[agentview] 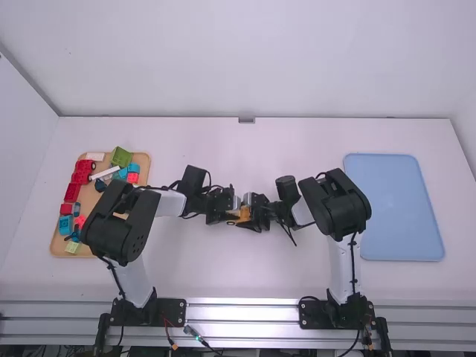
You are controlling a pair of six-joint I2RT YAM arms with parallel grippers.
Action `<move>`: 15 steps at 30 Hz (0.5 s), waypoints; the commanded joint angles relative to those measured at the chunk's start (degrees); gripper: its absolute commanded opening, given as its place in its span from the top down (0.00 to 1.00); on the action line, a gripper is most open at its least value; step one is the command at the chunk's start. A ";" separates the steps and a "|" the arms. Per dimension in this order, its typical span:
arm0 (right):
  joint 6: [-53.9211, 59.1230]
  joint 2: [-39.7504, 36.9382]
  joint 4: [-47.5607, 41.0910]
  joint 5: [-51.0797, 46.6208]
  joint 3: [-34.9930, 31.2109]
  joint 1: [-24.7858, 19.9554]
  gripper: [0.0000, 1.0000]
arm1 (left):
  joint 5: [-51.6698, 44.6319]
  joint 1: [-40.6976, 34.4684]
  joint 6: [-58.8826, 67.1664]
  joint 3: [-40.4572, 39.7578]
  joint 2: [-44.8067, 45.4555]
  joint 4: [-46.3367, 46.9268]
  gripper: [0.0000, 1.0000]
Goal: Assemble lego blocks to make yellow taxi
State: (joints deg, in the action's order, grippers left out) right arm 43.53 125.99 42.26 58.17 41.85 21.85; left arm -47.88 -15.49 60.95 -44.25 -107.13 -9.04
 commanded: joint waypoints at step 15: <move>-0.42 1.73 1.92 -1.25 -0.74 -0.04 0.20 | -0.76 0.13 -2.82 -1.92 -0.76 1.05 0.98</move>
State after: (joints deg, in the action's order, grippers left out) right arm 43.40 126.06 44.07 57.89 41.54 21.85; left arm -47.88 -15.49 58.70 -44.71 -107.15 -8.36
